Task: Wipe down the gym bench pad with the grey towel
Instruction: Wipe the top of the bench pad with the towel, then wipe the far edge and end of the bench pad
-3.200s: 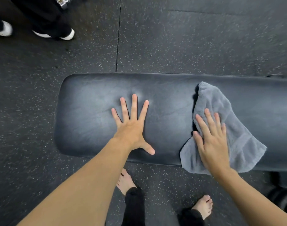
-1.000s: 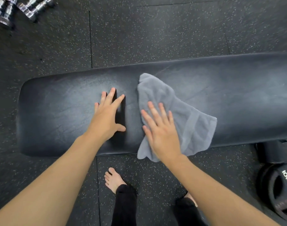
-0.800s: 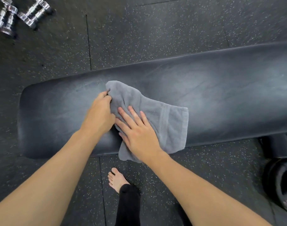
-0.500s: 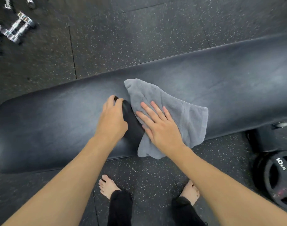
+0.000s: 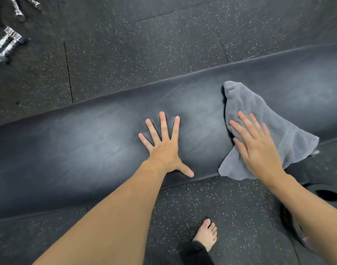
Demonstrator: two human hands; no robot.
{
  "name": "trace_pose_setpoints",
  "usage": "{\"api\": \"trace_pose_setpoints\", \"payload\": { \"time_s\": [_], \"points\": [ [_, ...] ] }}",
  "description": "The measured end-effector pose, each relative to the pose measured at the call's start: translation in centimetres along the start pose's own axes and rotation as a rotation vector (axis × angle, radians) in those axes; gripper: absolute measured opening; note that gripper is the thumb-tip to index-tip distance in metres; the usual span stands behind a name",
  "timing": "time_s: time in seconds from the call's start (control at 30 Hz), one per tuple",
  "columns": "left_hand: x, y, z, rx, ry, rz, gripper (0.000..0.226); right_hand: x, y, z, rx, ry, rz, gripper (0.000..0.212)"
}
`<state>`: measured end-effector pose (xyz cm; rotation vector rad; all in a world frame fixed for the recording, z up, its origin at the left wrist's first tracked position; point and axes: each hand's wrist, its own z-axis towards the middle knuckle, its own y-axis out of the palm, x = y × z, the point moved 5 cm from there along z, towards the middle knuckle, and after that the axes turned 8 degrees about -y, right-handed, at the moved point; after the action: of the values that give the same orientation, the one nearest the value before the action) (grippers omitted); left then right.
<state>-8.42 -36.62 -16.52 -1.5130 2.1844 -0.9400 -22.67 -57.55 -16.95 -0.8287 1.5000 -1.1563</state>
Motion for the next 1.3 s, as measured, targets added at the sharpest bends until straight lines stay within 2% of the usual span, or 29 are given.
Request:
{"api": "trace_pose_setpoints", "payload": {
  "time_s": [0.2, 0.43, 0.57, 0.77, 0.97, 1.1, 1.3],
  "points": [
    [0.1, -0.1, 0.0, -0.032, -0.028, 0.011, 0.170, -1.9, 0.6, 1.1, -0.010, 0.003, 0.022, 0.050],
    [-0.1, 0.0, 0.2, -0.028, -0.052, 0.066, 0.170, -9.8, 3.0, 8.6, -0.121, -0.313, 0.079, 0.050],
    [-0.1, 0.2, 0.4, -0.100, -0.093, 0.073, 0.173, -14.1, 4.2, 13.5, -0.143, -0.378, 0.138, 0.051],
    [0.2, -0.3, 0.1, -0.165, -0.142, 0.084, 0.173, -13.4, 4.1, 14.5, -0.154, -0.443, 0.071, 0.048],
    [1.0, -1.1, -0.5, -0.143, -0.164, 0.093, 0.170, -7.3, 2.1, 15.2, -0.091, -0.339, 0.038, 0.045],
    [1.1, -1.1, -0.5, -0.140, -0.193, 0.120, 0.170, 2.1, -1.0, 15.3, -0.077, -0.230, 0.043, 0.044],
    [1.7, -1.3, -0.3, -0.143, -0.267, 0.224, 0.172, 17.1, -6.3, 16.4, -0.166, -0.133, 0.049, 0.054]
  ]
}}
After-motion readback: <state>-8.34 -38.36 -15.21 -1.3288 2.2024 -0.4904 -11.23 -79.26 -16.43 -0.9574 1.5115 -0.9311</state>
